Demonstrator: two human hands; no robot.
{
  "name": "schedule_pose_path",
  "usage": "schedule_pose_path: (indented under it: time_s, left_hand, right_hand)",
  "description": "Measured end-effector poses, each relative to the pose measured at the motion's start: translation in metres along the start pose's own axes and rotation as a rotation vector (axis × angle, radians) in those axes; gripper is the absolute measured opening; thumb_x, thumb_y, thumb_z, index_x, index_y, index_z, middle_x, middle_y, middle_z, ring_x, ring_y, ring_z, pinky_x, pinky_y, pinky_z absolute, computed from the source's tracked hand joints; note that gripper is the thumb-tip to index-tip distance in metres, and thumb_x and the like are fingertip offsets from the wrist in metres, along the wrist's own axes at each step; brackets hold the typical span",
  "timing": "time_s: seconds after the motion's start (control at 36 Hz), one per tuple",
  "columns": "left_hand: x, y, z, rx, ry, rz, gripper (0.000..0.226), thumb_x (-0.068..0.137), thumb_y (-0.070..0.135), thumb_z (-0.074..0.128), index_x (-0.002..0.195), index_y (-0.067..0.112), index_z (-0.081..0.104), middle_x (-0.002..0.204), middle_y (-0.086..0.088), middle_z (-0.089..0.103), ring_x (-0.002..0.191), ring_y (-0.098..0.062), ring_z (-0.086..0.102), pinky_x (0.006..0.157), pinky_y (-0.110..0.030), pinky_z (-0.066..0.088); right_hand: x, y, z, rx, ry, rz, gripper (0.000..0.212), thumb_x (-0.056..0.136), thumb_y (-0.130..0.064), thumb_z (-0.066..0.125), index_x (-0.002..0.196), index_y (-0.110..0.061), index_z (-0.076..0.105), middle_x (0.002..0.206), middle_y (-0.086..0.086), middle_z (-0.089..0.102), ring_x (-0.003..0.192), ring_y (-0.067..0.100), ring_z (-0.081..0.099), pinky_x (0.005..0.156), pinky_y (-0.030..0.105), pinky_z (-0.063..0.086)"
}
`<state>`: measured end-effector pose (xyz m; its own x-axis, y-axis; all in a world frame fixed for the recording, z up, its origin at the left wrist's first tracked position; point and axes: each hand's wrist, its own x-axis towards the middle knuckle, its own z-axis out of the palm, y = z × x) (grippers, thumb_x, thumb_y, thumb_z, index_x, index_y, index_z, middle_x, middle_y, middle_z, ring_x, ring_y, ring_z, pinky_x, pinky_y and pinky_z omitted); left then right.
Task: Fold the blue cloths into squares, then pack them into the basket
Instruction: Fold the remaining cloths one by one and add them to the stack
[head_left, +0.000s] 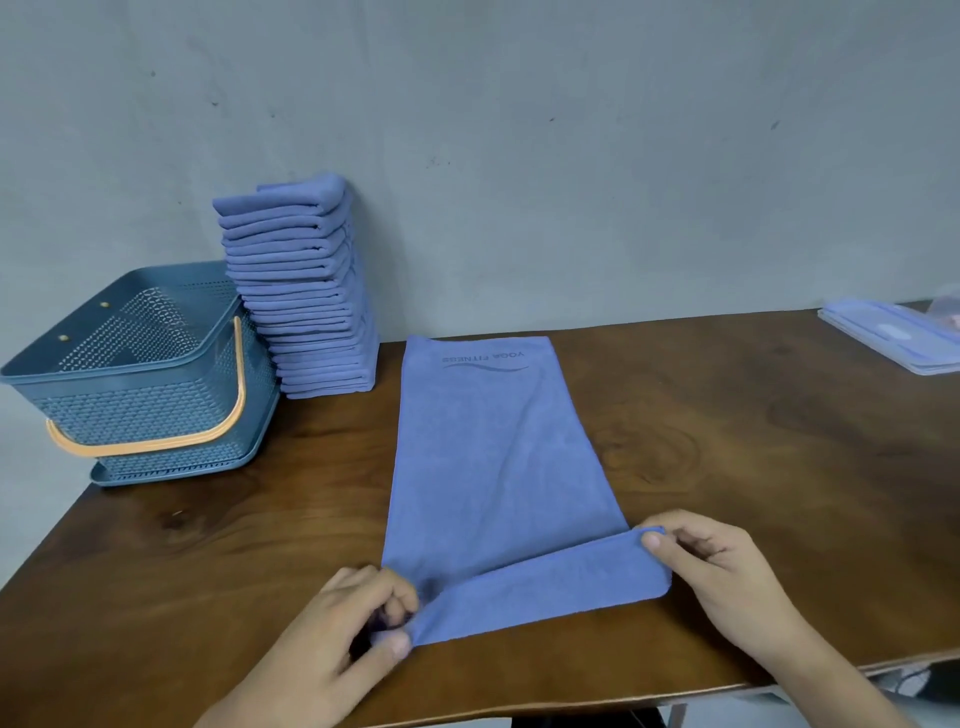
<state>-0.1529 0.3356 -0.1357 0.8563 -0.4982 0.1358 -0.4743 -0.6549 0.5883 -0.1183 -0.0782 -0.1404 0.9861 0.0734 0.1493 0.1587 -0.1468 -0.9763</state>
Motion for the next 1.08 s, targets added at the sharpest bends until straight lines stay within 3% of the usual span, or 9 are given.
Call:
schedule_pose_path:
  time_s: [0.19,0.42,0.53,0.61,0.67,0.75,0.89,1.0,1.08]
  left_hand:
    - [0.001,0.003,0.006,0.115,0.011,-0.022,0.028,0.084,0.051,0.078,0.101,0.054,0.055,0.095,0.021,0.055,0.096,-0.009,0.055,0.084,-0.026,0.050]
    - [0.005,0.011,-0.001,0.171,-0.009,0.041,0.029,0.083,0.041,0.076,0.102,0.047,0.056,0.093,0.019,0.050,0.092,-0.008,0.052,0.086,-0.025,0.048]
    - [0.006,0.013,-0.002,0.171,-0.038,0.039,0.038,0.078,0.060,0.080,0.101,0.049,0.052,0.094,0.019,0.048,0.094,-0.007,0.050,0.089,-0.023,0.045]
    - [0.006,0.013,0.004,0.218,-0.048,0.026,0.043,0.075,0.070,0.077,0.102,0.054,0.047,0.096,0.022,0.046,0.097,-0.005,0.049,0.090,-0.023,0.044]
    - [0.004,0.012,0.007,0.219,-0.018,0.009,0.042,0.079,0.063,0.077,0.106,0.055,0.046,0.099,0.024,0.046,0.097,-0.005,0.049,0.087,-0.023,0.046]
    - [0.002,0.009,0.009,0.225,0.024,-0.002,0.040,0.082,0.044,0.076,0.106,0.052,0.046,0.100,0.025,0.048,0.094,-0.006,0.052,0.083,-0.025,0.049]
    - [0.003,0.006,0.010,0.181,0.030,-0.018,0.045,0.077,0.024,0.067,0.109,0.049,0.050,0.102,0.027,0.050,0.099,-0.007,0.055,0.087,-0.023,0.047]
    - [0.007,-0.007,0.015,0.188,0.050,0.007,0.041,0.085,0.023,0.066,0.112,0.050,0.050,0.099,0.026,0.052,0.090,-0.007,0.055,0.086,-0.025,0.046]
    - [0.011,-0.007,0.018,0.222,0.074,0.061,0.023,0.100,0.027,0.064,0.105,0.046,0.053,0.095,0.027,0.050,0.085,-0.001,0.050,0.083,-0.020,0.040]
  right_hand:
    - [-0.001,-0.005,0.003,-0.035,0.070,0.020,0.013,0.096,-0.017,0.068,0.097,-0.019,0.081,0.093,0.007,0.078,0.090,0.015,0.070,0.082,0.020,0.052]
    - [-0.004,-0.007,0.005,-0.117,0.129,-0.007,0.013,0.097,-0.022,0.066,0.098,-0.024,0.078,0.095,0.002,0.076,0.092,0.015,0.070,0.081,0.021,0.050]
    - [-0.001,-0.006,0.005,-0.132,0.109,0.023,0.016,0.102,-0.018,0.064,0.094,-0.024,0.076,0.081,0.005,0.069,0.067,0.017,0.058,0.060,0.024,0.048]
    - [0.000,-0.003,0.004,-0.183,0.089,0.011,0.013,0.100,-0.027,0.064,0.099,-0.024,0.076,0.084,0.000,0.071,0.077,0.019,0.062,0.070,0.028,0.050]
    - [0.001,0.000,0.002,-0.204,0.090,0.011,0.015,0.099,-0.032,0.063,0.101,-0.024,0.076,0.089,-0.002,0.072,0.088,0.018,0.066,0.080,0.029,0.050]
    - [0.002,0.000,0.001,-0.149,0.109,0.021,0.016,0.101,-0.030,0.062,0.099,-0.020,0.074,0.089,0.001,0.071,0.087,0.016,0.065,0.080,0.029,0.049]
    - [0.007,0.003,-0.001,-0.049,0.121,0.096,0.020,0.107,-0.027,0.058,0.096,-0.014,0.068,0.092,0.018,0.068,0.082,0.021,0.065,0.078,0.045,0.052]
    - [0.008,0.002,-0.002,-0.084,0.094,0.128,0.021,0.109,-0.027,0.056,0.096,-0.015,0.067,0.088,0.016,0.069,0.077,0.022,0.062,0.075,0.046,0.050]
    - [0.007,-0.002,0.000,-0.060,0.091,0.128,0.022,0.109,-0.025,0.055,0.094,-0.012,0.067,0.086,0.012,0.070,0.076,0.017,0.063,0.075,0.042,0.049]
